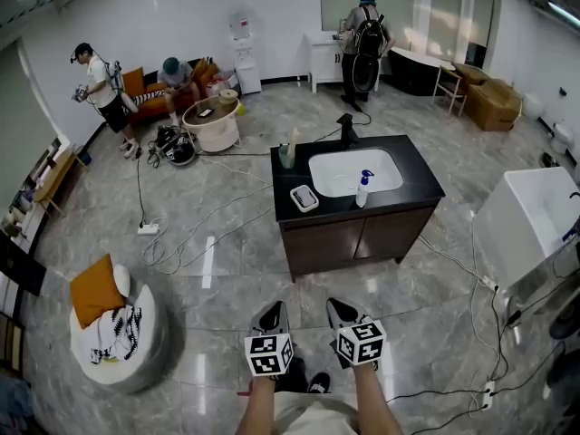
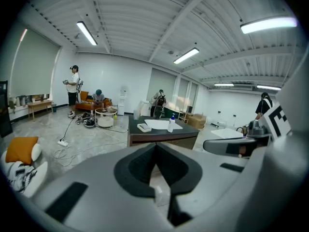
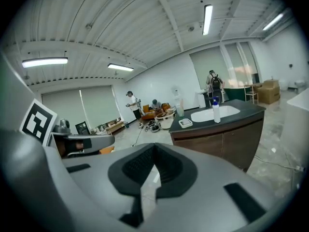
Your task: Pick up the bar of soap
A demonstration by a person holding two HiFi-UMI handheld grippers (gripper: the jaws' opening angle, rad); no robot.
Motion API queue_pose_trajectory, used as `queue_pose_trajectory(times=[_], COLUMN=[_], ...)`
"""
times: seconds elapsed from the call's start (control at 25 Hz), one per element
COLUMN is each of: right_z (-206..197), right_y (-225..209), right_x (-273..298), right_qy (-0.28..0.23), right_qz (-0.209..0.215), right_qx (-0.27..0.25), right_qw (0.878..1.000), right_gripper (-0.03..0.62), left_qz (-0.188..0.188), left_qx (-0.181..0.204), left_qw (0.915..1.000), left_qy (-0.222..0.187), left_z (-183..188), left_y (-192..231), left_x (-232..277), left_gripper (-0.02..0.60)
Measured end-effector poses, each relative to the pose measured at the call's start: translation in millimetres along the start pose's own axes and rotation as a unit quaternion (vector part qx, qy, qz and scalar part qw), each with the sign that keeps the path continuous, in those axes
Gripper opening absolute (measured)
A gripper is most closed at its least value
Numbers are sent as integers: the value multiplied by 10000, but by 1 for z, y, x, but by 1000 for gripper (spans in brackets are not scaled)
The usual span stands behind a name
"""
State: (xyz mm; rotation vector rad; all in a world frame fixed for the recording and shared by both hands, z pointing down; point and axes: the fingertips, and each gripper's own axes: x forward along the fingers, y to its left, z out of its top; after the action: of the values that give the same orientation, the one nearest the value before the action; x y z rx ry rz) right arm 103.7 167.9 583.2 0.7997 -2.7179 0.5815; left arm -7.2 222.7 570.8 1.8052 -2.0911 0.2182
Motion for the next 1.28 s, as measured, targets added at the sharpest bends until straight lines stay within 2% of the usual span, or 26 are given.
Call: queue_pose_trajectory(times=[0.2, 0.36, 0.48, 0.72, 1.08, 1.28], right_z=[7, 6, 13, 19, 54, 84], right_y=[-20, -30, -42, -49, -81, -100], right_x=[-5, -1, 7, 36, 96, 131], right_qy=[-205, -228, -292, -188, -67, -113], right_qz=[-62, 147, 126, 357, 311, 220], right_qx=[318, 552, 638, 558, 463, 501], right_qw=[9993, 9981, 9975, 9976, 9984, 9984], right_gripper=[5, 5, 5, 5, 5, 5], left_qz=[-92, -135, -165, -104, -136, -309], left_qx=[101, 147, 168, 75, -42, 111], left_qw=[9999, 9998, 9997, 9999, 9998, 9993], left_qy=[20, 56, 59, 51, 106, 154], left_z=[3, 7, 12, 27, 60, 85], left_y=[-7, -7, -6, 10, 29, 34], left_x=[11, 26, 40, 75, 149, 192], left_gripper=[6, 6, 6, 6, 6, 6])
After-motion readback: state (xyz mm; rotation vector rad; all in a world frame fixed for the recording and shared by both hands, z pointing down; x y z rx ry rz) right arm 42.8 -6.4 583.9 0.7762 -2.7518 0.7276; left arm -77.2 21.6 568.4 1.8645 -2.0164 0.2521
